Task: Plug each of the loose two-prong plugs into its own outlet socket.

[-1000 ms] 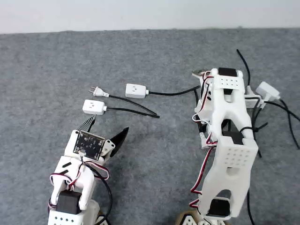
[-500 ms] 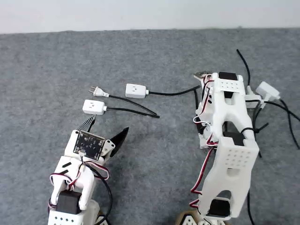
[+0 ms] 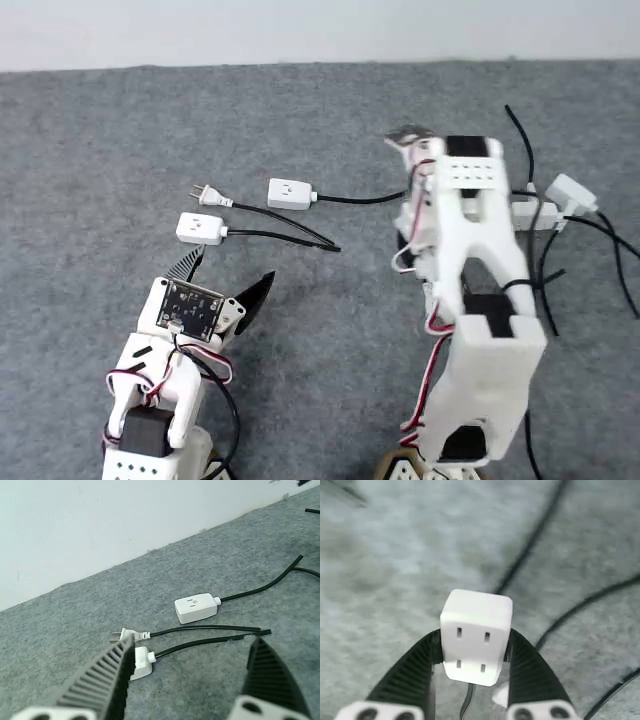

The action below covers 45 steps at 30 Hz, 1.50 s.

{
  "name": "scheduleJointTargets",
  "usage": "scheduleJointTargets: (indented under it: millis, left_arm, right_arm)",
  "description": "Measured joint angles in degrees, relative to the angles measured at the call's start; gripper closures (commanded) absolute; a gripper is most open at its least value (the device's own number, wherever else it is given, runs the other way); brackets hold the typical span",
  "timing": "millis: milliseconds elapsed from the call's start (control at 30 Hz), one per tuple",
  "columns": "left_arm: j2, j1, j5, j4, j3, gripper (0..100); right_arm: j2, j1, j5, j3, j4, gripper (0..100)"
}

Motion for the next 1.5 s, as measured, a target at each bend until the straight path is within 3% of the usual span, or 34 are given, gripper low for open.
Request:
scheduleJointTargets:
  millis: [367, 700, 800, 1000, 1267, 1500]
  left_arm:
    - [0.0, 0.0, 0.0, 0.0, 0.0, 65]
    - [0.0, 0.0, 0.0, 0.0, 0.0, 65]
    - [0.0, 0.0, 0.0, 0.0, 0.0, 65]
    - [0.0, 0.0, 0.0, 0.0, 0.0, 65]
    - [0.0, 0.0, 0.0, 0.0, 0.0, 65]
    - [0.0, 0.0, 0.0, 0.0, 0.0, 65]
  right_arm:
    - [1.76, -12.48, -7.12, 0.97, 1.32, 99.0]
    - [3.34, -19.25, -10.2, 14.42, -10.55, 98.6]
    - [3.16, -19.16, -11.08, 15.47, -11.78, 93.6]
    - [3.08, -19.69, -11.16, 15.65, -11.87, 71.2]
    - [-6.33, -17.58, -11.16, 15.74, -10.02, 75.2]
    - [-19.08, -7.65, -8.44, 16.62, -5.19, 76.2]
